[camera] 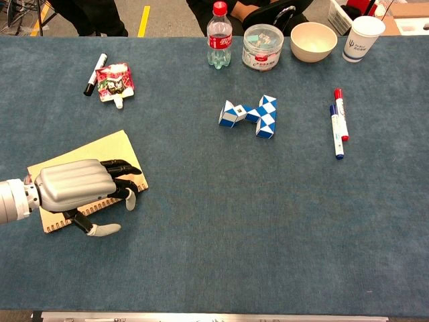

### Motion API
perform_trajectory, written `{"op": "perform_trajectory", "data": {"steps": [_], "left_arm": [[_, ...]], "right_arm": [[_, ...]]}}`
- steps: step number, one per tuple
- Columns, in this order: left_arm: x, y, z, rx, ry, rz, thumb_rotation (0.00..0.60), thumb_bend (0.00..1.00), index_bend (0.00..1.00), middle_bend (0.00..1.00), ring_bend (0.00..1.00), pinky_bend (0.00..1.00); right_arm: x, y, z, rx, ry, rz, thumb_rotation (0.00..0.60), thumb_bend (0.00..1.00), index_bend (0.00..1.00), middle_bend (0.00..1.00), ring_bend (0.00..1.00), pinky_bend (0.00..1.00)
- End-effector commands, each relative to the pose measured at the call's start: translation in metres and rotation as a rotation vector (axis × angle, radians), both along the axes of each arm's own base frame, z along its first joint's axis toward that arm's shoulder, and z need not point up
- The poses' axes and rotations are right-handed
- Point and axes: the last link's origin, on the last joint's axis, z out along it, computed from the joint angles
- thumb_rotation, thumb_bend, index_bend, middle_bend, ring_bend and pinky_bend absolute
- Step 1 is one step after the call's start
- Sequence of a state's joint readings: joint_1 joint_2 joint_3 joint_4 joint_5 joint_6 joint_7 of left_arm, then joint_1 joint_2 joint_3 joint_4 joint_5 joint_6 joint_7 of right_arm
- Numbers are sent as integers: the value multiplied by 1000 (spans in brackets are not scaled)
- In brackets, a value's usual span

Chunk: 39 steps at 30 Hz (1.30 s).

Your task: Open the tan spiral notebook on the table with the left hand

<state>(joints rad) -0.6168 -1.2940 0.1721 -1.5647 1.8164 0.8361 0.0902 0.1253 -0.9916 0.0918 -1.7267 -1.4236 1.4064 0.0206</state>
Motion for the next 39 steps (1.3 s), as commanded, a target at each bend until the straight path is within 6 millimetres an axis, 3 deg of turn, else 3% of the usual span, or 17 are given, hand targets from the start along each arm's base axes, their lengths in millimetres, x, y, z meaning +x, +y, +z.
{"op": "perform_trajectory", "data": {"steps": [1,17,25,32,39], "left_arm": [[-1,4,2,12,10,7,147,325,329,248,36,75],[-18,43,14,164,69,87,135,325,312,248,36,75],[-26,63,29,294,68,143,117,325,283,232,36,75],[-37,62,56,346,66,238,101,325,276,229,40,75],[-69,49,93,429,137,306,64,324,304,275,46,75]], "right_arm": [[0,0,0,-2,0,-1,600,395,339,275,209,306],[-3,2,1,-7,-6,-8,600,395,339,275,208,306],[-3,4,3,-15,-10,0,600,395,339,275,209,306],[-2,5,3,-15,-15,7,600,395,339,275,209,306],[-2,4,1,-7,-17,11,600,395,339,275,209,306]]}}
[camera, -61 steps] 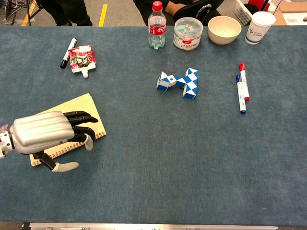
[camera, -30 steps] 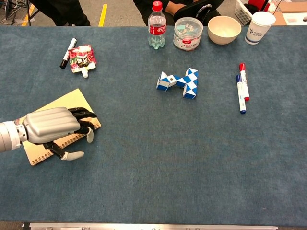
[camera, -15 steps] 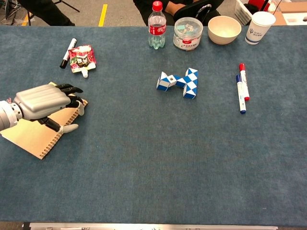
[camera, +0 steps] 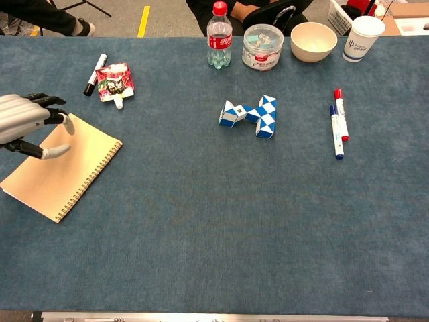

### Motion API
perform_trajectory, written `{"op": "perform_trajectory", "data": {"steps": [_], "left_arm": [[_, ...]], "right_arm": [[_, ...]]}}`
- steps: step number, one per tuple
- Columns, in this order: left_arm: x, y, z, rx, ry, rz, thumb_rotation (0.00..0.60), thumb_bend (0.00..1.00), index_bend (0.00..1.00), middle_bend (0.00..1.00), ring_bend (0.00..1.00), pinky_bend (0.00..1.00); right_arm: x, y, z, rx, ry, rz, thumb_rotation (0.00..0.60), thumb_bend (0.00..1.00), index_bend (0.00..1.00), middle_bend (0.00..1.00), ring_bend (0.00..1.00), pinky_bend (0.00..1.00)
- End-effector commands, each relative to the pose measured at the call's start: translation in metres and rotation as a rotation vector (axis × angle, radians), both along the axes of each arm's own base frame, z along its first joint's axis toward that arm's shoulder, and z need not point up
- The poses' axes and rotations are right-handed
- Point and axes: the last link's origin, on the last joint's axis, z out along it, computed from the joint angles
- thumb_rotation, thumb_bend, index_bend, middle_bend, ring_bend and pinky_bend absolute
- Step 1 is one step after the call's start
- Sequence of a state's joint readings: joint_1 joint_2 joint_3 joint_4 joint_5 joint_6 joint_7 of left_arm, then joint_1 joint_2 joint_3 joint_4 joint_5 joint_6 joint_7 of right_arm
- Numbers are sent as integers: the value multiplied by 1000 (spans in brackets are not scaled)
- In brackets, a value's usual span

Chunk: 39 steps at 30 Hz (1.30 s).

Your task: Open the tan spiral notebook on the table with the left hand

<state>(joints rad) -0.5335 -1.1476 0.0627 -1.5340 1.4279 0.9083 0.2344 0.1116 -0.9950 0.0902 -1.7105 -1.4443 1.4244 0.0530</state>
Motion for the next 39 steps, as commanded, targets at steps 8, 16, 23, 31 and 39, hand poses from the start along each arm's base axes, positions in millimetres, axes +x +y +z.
{"op": "perform_trajectory", "data": {"steps": [8,16,23,31,39], "left_arm": [[-54,-30,28,33,121,145,49,325,326,280,46,75],[-69,-42,27,33,130,193,49,325,332,283,46,75],[-68,-49,14,-5,101,198,50,325,336,288,48,75],[-57,-59,5,-68,73,214,32,325,351,323,64,75],[-30,-68,-4,-132,20,162,25,325,352,329,72,75]], "right_arm": [[3,-5,-6,19,-2,15,600,395,339,275,208,306],[6,-8,-9,25,-2,24,600,395,339,275,209,306],[5,-7,-9,23,0,21,600,396,339,275,209,306],[4,-5,-6,13,0,20,600,395,339,275,209,306],[3,-5,-7,12,-4,18,600,395,339,275,208,306]]}}
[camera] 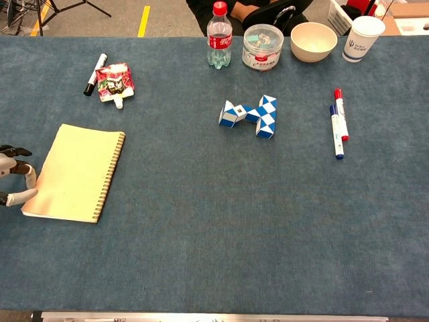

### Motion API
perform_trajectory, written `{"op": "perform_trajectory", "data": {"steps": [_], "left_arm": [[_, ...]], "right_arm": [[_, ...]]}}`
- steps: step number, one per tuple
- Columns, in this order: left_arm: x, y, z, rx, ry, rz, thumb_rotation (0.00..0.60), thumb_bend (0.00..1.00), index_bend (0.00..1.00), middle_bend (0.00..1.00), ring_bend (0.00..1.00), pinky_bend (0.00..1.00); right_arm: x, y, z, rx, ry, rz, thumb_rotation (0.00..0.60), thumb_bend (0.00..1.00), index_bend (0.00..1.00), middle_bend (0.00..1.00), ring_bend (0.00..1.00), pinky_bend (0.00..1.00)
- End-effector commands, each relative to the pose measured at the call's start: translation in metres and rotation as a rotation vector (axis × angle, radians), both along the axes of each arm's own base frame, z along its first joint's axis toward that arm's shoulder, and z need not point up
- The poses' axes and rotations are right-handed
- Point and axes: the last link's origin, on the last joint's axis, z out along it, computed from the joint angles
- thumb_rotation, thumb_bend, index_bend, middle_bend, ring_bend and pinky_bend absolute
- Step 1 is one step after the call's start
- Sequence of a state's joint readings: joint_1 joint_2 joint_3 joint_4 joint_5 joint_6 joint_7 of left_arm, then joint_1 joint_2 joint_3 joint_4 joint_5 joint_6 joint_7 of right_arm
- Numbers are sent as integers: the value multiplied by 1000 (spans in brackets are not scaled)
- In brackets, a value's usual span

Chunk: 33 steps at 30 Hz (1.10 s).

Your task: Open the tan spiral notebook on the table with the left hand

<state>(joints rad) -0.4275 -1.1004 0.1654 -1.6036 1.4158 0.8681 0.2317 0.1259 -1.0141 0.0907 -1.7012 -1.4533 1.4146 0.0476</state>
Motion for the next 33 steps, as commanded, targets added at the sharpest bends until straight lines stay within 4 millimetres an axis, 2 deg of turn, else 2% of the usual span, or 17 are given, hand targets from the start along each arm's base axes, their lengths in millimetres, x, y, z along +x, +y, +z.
{"op": "perform_trajectory", "data": {"steps": [1,8,9,10,11,16,17,18,25,33], "left_arm": [[14,-1,-3,-18,-25,-38,21,325,352,329,72,75],[40,2,-13,-61,-80,-94,13,325,350,328,72,75],[42,3,-13,-61,-80,-104,18,325,350,328,72,75],[43,6,-11,-54,-78,-117,52,325,350,325,72,75],[44,8,-9,-44,-75,-128,91,325,348,322,72,75],[50,19,4,52,-102,-201,550,325,272,283,71,75],[50,21,5,63,-107,-221,586,325,263,278,71,75],[49,23,7,71,-109,-239,600,325,252,269,70,75],[42,34,8,58,-121,-403,600,323,213,200,53,75],[30,37,-6,7,-147,-506,600,244,213,190,51,75]], "right_arm": [[0,0,0,-1,-2,1,600,395,339,275,208,306],[-3,0,2,-10,-6,-3,600,395,339,275,209,306],[-4,0,3,-12,-6,-5,600,395,339,275,209,306],[-4,1,3,-14,-7,-7,600,395,339,275,209,306],[-5,1,3,-14,-8,-9,600,395,339,275,209,306],[-7,2,3,-11,-11,-11,600,395,339,275,208,306],[-7,2,2,-10,-11,-11,600,395,339,275,208,306],[-7,2,2,-8,-12,-10,600,395,339,275,208,306],[-3,-1,0,-5,-14,5,600,396,339,275,209,306],[0,0,0,-2,-10,9,600,396,339,275,208,306]]}}
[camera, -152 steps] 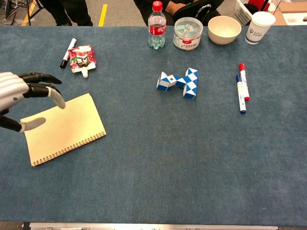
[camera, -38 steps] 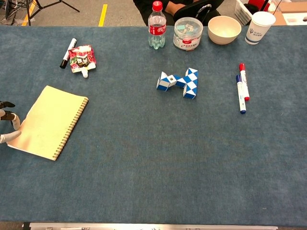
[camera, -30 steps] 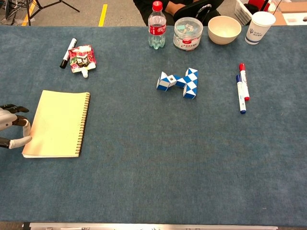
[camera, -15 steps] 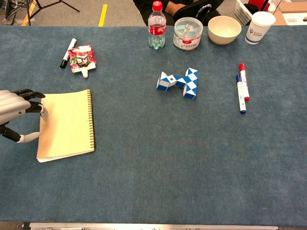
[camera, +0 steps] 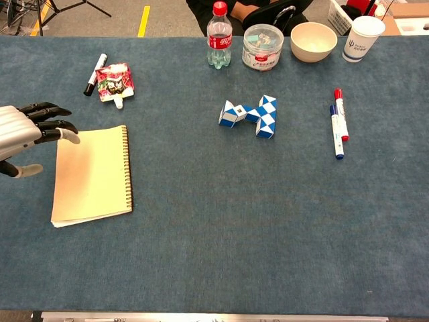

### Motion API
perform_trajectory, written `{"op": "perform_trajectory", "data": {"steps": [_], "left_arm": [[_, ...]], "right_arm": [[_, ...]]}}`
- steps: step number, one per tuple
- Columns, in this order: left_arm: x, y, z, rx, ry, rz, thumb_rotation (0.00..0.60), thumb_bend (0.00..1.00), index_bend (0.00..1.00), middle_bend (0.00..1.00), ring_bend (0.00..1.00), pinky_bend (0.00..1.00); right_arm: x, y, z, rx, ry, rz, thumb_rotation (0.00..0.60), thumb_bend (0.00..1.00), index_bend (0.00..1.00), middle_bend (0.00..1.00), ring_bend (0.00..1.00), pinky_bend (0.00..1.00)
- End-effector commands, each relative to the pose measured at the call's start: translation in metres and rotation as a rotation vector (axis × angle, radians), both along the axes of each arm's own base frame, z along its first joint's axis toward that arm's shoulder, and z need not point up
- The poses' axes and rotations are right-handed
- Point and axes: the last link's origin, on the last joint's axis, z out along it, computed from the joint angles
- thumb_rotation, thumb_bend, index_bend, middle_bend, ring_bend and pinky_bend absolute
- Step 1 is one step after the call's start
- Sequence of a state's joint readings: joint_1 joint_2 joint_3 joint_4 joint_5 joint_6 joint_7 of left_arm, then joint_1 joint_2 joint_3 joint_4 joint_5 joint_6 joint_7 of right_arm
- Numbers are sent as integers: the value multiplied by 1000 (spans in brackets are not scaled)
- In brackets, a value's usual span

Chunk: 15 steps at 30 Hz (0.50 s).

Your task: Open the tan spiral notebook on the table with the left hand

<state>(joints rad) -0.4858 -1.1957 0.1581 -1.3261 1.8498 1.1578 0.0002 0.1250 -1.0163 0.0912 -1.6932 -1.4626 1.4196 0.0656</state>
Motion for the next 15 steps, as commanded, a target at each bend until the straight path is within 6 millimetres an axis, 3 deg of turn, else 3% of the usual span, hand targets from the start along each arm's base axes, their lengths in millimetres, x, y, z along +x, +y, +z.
{"op": "perform_trajectory", "data": {"steps": [1,15], "left_arm": [[-4,1,-10,-41,-17,-44,600,236,213,189,51,75],[-40,3,-16,-52,18,-23,600,212,217,187,51,75]], "right_arm": [[1,0,0,1,1,1,600,396,339,275,208,306],[7,3,0,2,10,2,600,395,339,275,209,306]]}}
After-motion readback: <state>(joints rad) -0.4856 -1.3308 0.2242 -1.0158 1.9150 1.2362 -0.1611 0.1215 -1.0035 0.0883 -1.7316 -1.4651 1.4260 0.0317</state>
